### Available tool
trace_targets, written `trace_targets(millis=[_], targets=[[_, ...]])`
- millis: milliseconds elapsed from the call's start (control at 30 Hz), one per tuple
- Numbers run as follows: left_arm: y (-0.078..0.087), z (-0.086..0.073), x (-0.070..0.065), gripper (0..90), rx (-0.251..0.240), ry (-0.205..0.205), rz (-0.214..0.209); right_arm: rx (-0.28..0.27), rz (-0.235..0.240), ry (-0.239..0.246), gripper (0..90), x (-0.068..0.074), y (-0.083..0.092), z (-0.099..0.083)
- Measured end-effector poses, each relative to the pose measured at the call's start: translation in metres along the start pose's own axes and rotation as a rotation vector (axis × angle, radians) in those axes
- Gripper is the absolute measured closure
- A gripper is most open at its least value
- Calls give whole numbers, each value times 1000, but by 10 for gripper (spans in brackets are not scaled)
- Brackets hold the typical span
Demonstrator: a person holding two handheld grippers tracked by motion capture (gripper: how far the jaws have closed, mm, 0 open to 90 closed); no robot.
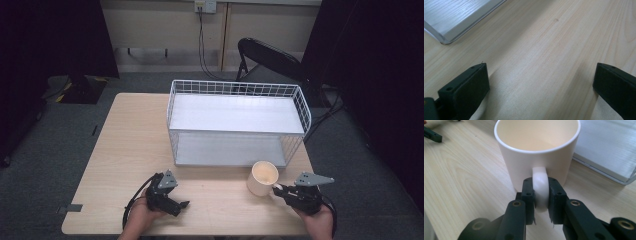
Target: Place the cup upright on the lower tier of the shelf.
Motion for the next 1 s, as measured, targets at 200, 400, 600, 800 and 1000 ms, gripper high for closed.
trace_targets(millis=[200, 400, 600, 800, 1000], targets=[[0, 0, 0, 0, 0, 0, 0, -3, -19, 26, 801, 1, 2, 4], [0, 0, 0, 0, 0, 0, 0, 9, -35, 59, 802, 0, 5, 5], [0, 0, 0, 0, 0, 0, 0, 14, -54, 76, 802, 1, 7, 7], [0, 0, 0, 0, 0, 0, 0, 15, -67, 87, 803, 0, 9, 8], [0, 0, 0, 0, 1, 0, 0, 9, -73, 89, 803, 0, 10, 10]])
Point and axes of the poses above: each handheld gripper's, and its own axes: y roughly backward along the jaws, z roughly out of its top, x roughly to its left, the point moved 4 cm from there along -y, roughly forward along the jaws, and after that the axes turned 13 degrees about y, right-handed, at the moved point
